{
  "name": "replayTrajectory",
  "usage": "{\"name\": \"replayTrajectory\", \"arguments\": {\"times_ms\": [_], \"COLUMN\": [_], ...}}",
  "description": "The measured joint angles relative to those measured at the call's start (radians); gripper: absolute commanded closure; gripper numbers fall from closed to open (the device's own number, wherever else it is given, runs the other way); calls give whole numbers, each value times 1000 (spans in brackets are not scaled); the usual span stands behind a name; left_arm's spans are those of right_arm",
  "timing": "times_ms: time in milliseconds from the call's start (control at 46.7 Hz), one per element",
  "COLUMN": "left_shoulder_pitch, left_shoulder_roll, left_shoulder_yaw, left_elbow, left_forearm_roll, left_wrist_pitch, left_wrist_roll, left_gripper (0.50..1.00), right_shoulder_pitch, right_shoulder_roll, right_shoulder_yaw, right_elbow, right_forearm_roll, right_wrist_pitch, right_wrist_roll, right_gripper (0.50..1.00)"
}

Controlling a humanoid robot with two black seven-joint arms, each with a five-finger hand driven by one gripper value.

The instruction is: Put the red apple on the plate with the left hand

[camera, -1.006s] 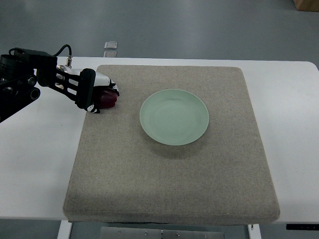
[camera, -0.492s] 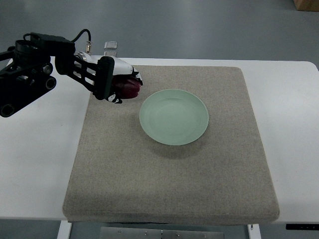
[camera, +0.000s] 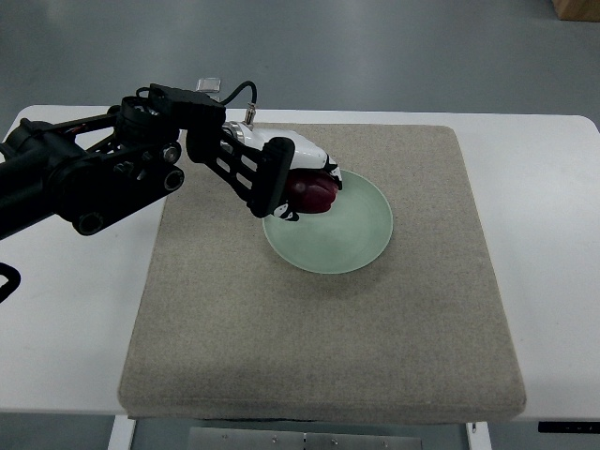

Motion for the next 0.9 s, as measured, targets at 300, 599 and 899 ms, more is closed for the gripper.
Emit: {"name": "replayTrajectory", "arguments": {"times_ms": [300, 599, 899], "left_shoulder_pitch": [13, 12, 8], "left_shoulder_roll": [-13, -13, -10], "left_shoulder_yaw": [34, 34, 34], "left_elbow": [4, 8, 9], "left_forearm_roll": [-3, -12, -13], "left_wrist_pitch": [1, 3, 2], "left_wrist_roll": [1, 1, 1], "left_gripper": [677, 508, 506], "right_shoulder_pitch": [0, 0, 0], "right_shoulder_roll": [0, 0, 0], "right_shoulder_yaw": [0, 0, 0], "right_elbow": [0, 0, 0], "right_forearm_roll": [0, 0, 0], "right_wrist_pitch": [1, 0, 0], "right_wrist_roll": [0, 0, 0], "right_gripper": [536, 536, 536]}}
